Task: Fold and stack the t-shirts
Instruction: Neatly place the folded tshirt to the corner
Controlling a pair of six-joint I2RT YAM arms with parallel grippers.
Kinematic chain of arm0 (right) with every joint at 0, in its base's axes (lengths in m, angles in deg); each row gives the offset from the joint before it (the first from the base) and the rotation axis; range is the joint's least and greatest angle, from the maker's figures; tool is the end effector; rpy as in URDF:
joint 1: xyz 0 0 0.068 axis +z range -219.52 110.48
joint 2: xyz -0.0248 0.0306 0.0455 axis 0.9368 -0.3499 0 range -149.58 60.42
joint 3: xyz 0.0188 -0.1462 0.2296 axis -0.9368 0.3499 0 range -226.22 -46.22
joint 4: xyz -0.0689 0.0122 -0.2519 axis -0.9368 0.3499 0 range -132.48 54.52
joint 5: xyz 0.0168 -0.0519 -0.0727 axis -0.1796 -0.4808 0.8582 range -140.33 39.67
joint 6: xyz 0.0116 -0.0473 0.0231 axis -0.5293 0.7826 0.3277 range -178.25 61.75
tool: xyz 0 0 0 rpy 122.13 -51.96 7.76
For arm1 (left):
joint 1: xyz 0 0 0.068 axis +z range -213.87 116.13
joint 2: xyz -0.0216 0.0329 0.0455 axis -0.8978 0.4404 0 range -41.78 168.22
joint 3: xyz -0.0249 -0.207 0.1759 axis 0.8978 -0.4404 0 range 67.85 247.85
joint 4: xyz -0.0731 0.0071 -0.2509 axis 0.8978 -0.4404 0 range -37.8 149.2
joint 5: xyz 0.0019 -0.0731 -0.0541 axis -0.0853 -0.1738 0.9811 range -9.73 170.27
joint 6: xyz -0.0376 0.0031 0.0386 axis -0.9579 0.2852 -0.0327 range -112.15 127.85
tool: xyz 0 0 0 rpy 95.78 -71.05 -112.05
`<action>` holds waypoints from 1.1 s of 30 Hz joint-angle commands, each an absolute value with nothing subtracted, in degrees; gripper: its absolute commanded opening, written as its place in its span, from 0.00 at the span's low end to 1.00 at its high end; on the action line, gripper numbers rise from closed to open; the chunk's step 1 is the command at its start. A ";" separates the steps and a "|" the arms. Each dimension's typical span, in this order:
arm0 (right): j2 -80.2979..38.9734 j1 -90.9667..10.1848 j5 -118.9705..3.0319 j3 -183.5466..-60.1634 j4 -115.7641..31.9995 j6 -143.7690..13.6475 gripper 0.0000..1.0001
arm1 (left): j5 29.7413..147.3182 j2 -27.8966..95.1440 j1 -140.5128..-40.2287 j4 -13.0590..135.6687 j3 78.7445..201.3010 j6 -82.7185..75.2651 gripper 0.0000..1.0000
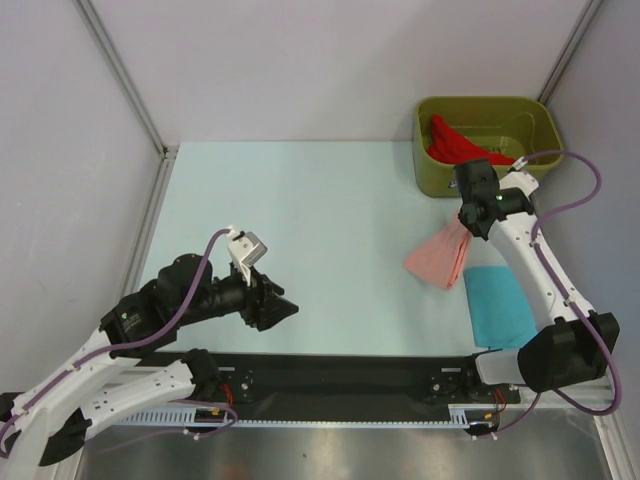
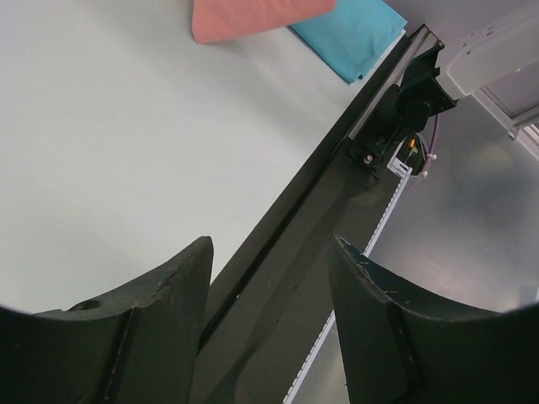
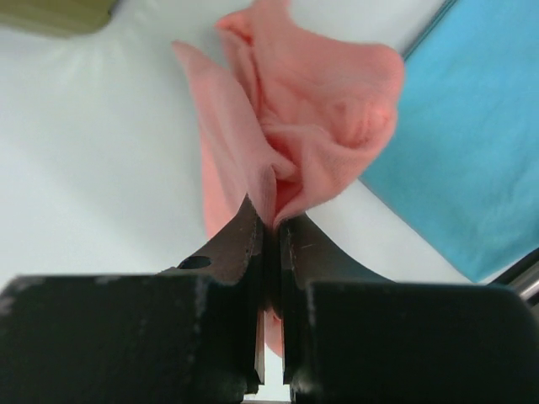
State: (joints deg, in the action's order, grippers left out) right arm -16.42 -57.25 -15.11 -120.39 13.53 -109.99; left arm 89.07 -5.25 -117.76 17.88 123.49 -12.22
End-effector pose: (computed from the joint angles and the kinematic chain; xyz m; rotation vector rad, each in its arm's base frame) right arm 0.2593 0.0354 0.3311 0.9912 2.1430 -0.2835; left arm 0.0668 -0.1010 0.3662 0.7106 1.9665 -0.9721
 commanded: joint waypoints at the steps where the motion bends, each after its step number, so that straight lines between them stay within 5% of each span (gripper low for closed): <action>1: -17.62 -57.91 -8.50 -127.33 20.09 -109.84 0.00 | 91.08 -4.78 -117.84 17.98 124.46 -9.38 0.62; 33: -17.80 -75.93 -23.70 -139.12 16.85 -95.16 0.00 | 95.30 -2.50 -117.75 21.67 122.34 -9.20 0.62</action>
State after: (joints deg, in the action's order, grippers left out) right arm -18.67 -75.06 -23.76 -134.77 18.19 -95.70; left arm 93.35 -3.02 -117.76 19.32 122.22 -10.08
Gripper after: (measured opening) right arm 0.055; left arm 0.625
